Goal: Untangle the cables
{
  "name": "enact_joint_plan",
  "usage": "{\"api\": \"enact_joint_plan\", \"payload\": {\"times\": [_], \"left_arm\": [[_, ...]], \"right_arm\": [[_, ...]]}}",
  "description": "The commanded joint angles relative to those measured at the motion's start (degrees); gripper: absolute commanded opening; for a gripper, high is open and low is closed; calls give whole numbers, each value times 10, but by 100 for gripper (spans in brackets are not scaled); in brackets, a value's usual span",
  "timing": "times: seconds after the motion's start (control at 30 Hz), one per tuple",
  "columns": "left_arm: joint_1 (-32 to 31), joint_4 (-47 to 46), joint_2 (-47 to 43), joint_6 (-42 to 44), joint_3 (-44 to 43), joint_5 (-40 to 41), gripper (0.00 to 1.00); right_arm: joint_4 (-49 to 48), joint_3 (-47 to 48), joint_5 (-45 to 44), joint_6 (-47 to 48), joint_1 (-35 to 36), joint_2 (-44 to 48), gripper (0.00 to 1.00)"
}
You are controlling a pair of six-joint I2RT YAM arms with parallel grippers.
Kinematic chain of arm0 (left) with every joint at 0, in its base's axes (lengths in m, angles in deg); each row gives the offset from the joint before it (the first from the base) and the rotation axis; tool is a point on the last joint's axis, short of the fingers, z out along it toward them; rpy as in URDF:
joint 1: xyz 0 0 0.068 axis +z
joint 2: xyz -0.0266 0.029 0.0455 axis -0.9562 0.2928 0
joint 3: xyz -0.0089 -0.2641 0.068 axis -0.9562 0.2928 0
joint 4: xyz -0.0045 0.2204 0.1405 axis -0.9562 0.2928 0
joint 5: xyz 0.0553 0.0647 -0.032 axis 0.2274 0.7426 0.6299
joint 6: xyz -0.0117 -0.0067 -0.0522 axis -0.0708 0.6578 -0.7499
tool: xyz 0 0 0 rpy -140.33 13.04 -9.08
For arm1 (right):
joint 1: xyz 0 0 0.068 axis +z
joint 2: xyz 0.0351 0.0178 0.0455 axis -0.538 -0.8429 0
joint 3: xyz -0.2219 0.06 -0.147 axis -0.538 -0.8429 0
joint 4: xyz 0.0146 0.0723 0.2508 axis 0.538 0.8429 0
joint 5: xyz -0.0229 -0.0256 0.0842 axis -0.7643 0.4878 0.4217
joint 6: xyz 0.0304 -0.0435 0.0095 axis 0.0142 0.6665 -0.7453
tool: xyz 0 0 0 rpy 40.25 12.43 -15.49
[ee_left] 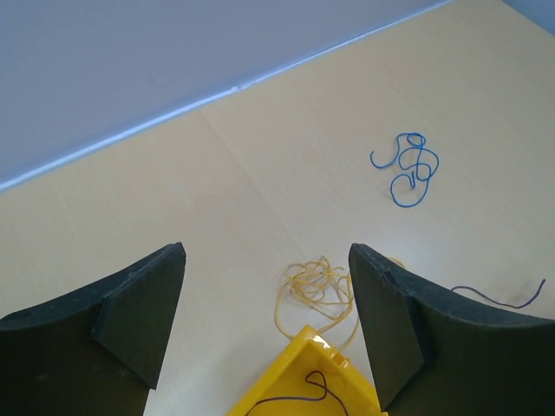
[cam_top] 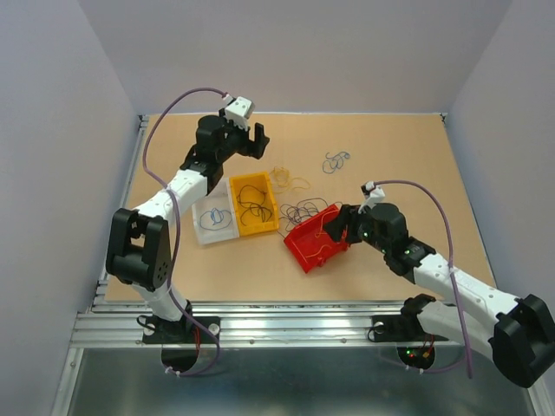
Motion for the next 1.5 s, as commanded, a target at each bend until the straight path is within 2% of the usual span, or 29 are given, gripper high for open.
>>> {"api": "enact_joint_plan", "payload": {"times": [0.0, 0.13, 0.2, 0.3, 0.33, 0.37, 0.4, 0.43, 0.5, 0.6, 0.63, 0.8, 0.97, 1.17, 1.23, 1.27, 1.37, 1.47], "left_arm": [[-46, 57, 20, 49, -59, 68, 89], [-77, 95, 40, 83, -84, 92, 90], [-81, 109, 49, 92, -101, 90, 91], [-82, 135, 61, 100, -118, 92, 91], [-82, 142, 64, 102, -124, 95, 91], [-82, 144, 67, 103, -127, 99, 91], [-82, 145, 68, 104, -128, 100, 91], [-81, 148, 70, 104, -129, 101, 91], [-82, 150, 73, 103, -133, 101, 91], [-82, 150, 73, 103, -132, 101, 91], [-82, 150, 73, 103, -132, 100, 91], [-82, 148, 74, 101, -130, 97, 91], [-82, 148, 78, 103, -130, 95, 91], [-82, 149, 81, 103, -133, 94, 91], [-82, 149, 81, 103, -134, 94, 91], [-82, 149, 81, 103, -133, 94, 91], [-82, 149, 83, 103, -134, 94, 91], [-82, 149, 85, 102, -136, 94, 91]], "right_arm": [[18, 83, -60, 24, 1, 18, 74], [36, 121, -80, 42, 1, 4, 75], [39, 129, -56, 50, 1, -12, 72], [43, 128, -17, 53, 1, -26, 57], [44, 122, -10, 53, 2, -32, 39], [44, 119, -9, 53, 2, -33, 28], [44, 115, -9, 53, 2, -34, 21], [44, 112, -9, 54, 3, -35, 20], [49, 105, -17, 53, 4, -35, 25], [54, 97, -50, 52, 4, -18, 58], [56, 97, -60, 51, 5, -11, 61], [98, 105, -167, 48, 4, 24, 63], [144, 100, -278, 37, 4, 9, 61], [149, 113, -278, 29, 4, -77, 59], [148, 119, -270, 28, 4, -90, 52], [146, 120, -266, 28, 5, -97, 38], [137, 121, -234, 39, 5, -98, 11], [129, 119, -197, 52, 5, -91, 2]]}}
